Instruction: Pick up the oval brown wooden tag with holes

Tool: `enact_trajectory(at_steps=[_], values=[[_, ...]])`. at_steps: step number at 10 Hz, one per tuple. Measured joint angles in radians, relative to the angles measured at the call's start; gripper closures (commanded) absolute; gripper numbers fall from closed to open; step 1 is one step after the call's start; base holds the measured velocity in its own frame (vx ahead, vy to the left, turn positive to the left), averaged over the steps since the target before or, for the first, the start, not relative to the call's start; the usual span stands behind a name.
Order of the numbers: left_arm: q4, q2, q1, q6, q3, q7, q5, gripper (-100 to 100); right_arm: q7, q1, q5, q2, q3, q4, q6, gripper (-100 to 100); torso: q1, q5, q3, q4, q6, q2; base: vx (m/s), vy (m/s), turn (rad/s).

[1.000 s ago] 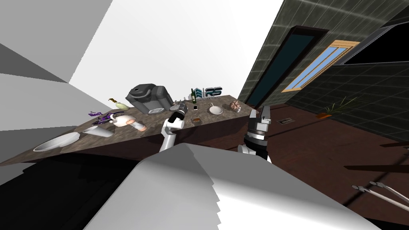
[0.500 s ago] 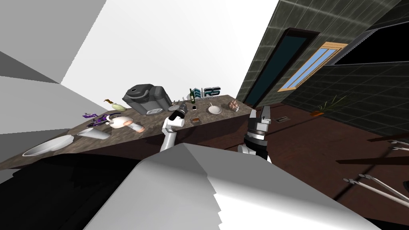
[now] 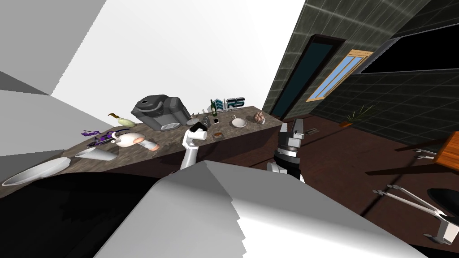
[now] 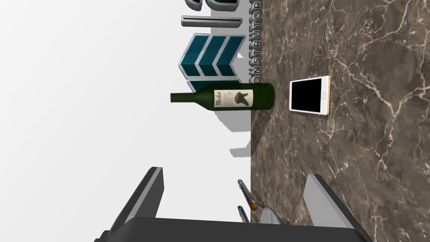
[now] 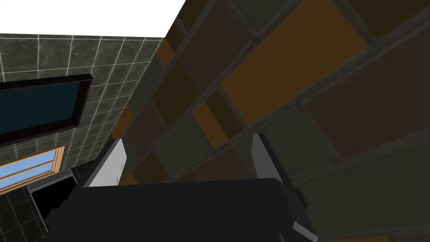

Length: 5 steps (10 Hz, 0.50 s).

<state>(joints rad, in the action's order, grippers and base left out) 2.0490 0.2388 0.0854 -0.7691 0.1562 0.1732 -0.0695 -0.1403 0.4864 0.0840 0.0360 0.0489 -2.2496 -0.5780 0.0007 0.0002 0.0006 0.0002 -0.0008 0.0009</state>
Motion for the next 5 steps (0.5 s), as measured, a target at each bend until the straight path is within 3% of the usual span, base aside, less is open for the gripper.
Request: enact_trajectory(at_steps=[5], values=[[-0.039, -0.006, 0.052, -0.139, 0.022, 0.029, -0.008, -100, 0.0, 0.0, 0.0, 0.0, 0.0, 0.0, 0.0, 0, 0.0, 0.0, 0.0, 0.0, 0.0, 0.0, -0.011, 0.002, -0.077]])
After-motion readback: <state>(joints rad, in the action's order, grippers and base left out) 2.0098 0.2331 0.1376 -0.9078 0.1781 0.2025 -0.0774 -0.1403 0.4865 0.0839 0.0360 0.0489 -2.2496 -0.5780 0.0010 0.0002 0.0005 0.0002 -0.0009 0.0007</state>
